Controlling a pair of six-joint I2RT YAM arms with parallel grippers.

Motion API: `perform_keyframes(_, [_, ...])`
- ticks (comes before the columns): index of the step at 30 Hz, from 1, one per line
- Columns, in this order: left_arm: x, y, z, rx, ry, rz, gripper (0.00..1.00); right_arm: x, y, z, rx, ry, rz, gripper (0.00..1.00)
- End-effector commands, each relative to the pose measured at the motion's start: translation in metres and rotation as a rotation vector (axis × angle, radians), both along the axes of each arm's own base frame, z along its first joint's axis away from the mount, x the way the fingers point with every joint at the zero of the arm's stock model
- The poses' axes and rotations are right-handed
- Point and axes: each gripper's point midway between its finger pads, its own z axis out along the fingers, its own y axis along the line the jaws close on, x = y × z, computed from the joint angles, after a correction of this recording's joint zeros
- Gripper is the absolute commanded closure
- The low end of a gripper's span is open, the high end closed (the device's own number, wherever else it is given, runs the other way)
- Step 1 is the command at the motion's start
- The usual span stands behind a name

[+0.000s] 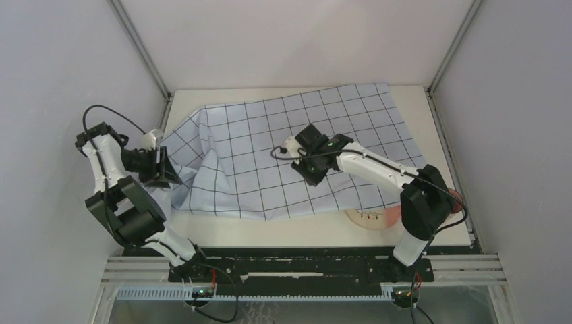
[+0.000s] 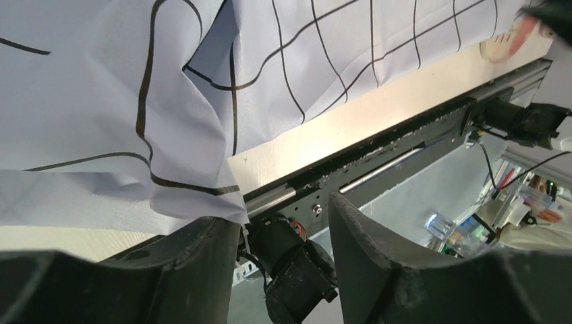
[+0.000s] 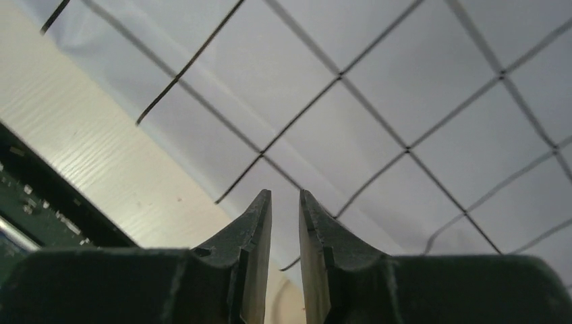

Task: Set the dinner table for one person
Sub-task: Flatten out the napkin at the center of the board.

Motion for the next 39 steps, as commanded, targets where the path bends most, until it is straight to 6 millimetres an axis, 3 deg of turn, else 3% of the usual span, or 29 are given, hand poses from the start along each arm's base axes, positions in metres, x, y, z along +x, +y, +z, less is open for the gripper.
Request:
perform_keyframes(1, [0.014, 0.003, 0.019, 0.020, -0.063, 0.027, 0.46, -0.036, 0.034, 0.000, 0.051, -0.004, 0.122, 0.68])
perform_keyframes(6, [0.018, 0.016, 0.018, 0.035, -0.053, 0.068, 0.47, -0.060, 0.047, -0.004, 0.054, 0.020, 0.190, 0.65])
perform_keyframes(11, [0.036, 0.029, 0.023, 0.013, -0.057, 0.151, 0.49, -0.085, 0.052, -0.020, 0.024, 0.063, 0.241, 0.63])
perform_keyframes(17, [0.061, 0.043, 0.016, 0.046, -0.097, 0.174, 0.49, -0.096, 0.042, -0.044, -0.072, 0.034, 0.266, 0.50])
perform_keyframes(21, [0.081, 0.060, 0.013, 0.150, -0.156, 0.202, 0.44, -0.096, 0.043, -0.043, -0.093, -0.029, 0.292, 0.41])
perform_keyframes(26, [0.093, 0.045, 0.054, 0.097, -0.297, 0.170, 0.39, -0.094, 0.040, -0.035, -0.106, -0.068, 0.301, 0.35])
perform_keyframes(32, [0.078, 0.008, 0.095, 0.100, -0.391, 0.115, 0.36, -0.081, 0.034, -0.035, -0.147, -0.118, 0.278, 0.34])
perform_keyframes(36, [0.079, 0.004, 0.115, 0.117, -0.428, 0.137, 0.36, -0.070, 0.032, -0.029, -0.150, -0.126, 0.247, 0.34])
perform_keyframes(39, [0.088, 0.008, 0.130, 0.120, -0.449, 0.179, 0.36, -0.049, 0.033, -0.013, -0.105, -0.129, 0.169, 0.34])
